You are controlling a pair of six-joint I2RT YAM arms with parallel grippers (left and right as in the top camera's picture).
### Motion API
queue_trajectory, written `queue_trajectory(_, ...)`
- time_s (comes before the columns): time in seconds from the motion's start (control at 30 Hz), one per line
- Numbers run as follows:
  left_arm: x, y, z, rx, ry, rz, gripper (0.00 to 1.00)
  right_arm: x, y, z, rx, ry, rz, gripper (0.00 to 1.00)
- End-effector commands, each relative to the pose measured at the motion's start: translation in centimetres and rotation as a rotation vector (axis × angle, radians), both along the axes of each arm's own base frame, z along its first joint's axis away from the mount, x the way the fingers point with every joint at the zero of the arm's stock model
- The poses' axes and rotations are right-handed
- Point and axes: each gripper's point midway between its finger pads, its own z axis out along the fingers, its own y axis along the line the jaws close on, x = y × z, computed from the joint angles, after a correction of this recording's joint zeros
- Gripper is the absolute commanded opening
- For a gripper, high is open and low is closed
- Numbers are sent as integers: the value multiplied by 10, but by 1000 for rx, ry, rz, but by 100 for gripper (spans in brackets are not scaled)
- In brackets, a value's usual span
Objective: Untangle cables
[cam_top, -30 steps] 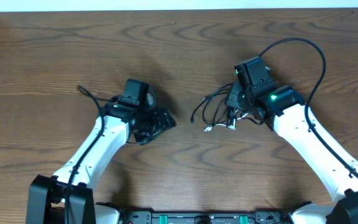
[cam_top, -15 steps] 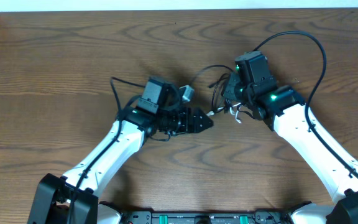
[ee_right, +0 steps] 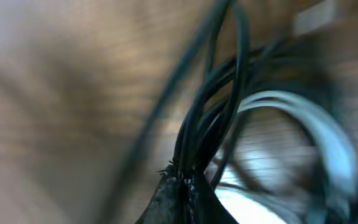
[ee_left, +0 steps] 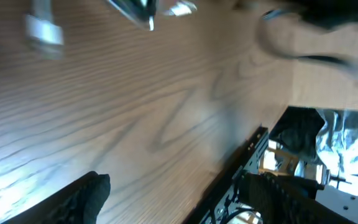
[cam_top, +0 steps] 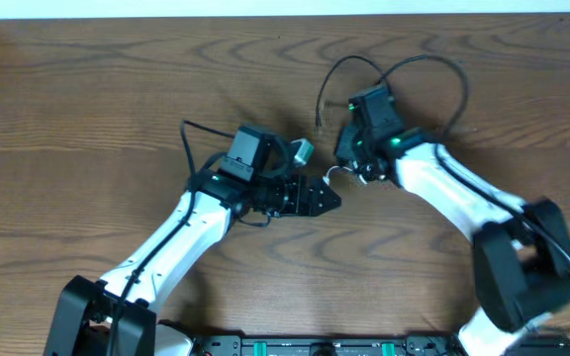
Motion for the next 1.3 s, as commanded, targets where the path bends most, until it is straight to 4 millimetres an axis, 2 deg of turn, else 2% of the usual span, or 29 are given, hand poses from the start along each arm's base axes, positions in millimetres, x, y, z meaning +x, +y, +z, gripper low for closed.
queue_trajectory(0.0, 5, 15, -2, 6, 4, 19, 79, -13, 27, -22, 79, 67, 139, 5)
queue_trajectory(0.03, 7, 21, -3, 14, 12, 30, 79, -9, 30, -21, 88, 50, 146, 11)
queue_trajectory(0.07, 9, 27, -4, 18, 26, 50, 78, -5, 34, -13, 97, 18, 172, 24)
queue_trajectory(0.17, 11, 30, -5, 19, 27, 62, 78, 1, 33, 7, 102, -34, 215, 43)
queue_trajectory(0.3, 12, 29, -4, 14, 29, 68, 78, 7, 18, 46, 110, -109, 204, 54)
queue_trajectory(0.4, 19, 35, -10, 59, 70, 152, 78, 8, 0, 81, 106, -171, 195, 72)
queue_trajectory(0.5, 27, 44, -21, 132, 137, 294, 78, 4, -13, 99, 105, -191, 171, 82)
queue_trajectory(0.53, 29, 47, -24, 155, 166, 349, 77, 3, -17, 101, 96, -192, 161, 90)
queue_trajectory(0.57, 31, 48, -27, 173, 194, 398, 71, 2, -22, 102, 78, -191, 146, 95)
queue_trajectory(0.6, 31, 48, -30, 189, 226, 448, 65, 1, -29, 103, 51, -188, 125, 95)
queue_trajectory(0.67, 31, 44, -32, 199, 264, 509, 61, 1, -45, 99, -13, -178, 68, 95)
queue_trajectory(0.73, 30, 30, -30, 191, 251, 518, 61, -2, -67, 91, -82, -138, -42, 92)
queue_trajectory(0.9, 28, -1, -25, 180, 173, 508, 61, -13, -94, 79, -158, -63, -154, 78)
queue_trajectory(0.97, 27, -2, -29, 205, 194, 586, 52, -18, -105, 75, -185, -36, -207, 73)
queue_trajectory(1.03, 28, -2, -33, 218, 229, 682, 52, -24, -116, 71, -201, -4, -264, 72)
queue_trajectory(1.1, 30, -2, -37, 216, 263, 764, 52, -29, -127, 68, -205, 30, -309, 71)
queue_trajectory(1.17, 35, -6, -40, 191, 297, 827, 52, -32, -137, 66, -207, 56, -343, 64)
queue_trajectory(1.27, 52, -21, -40, 108, 294, 847, 51, -35, -150, 63, -216, 80, -372, 59)
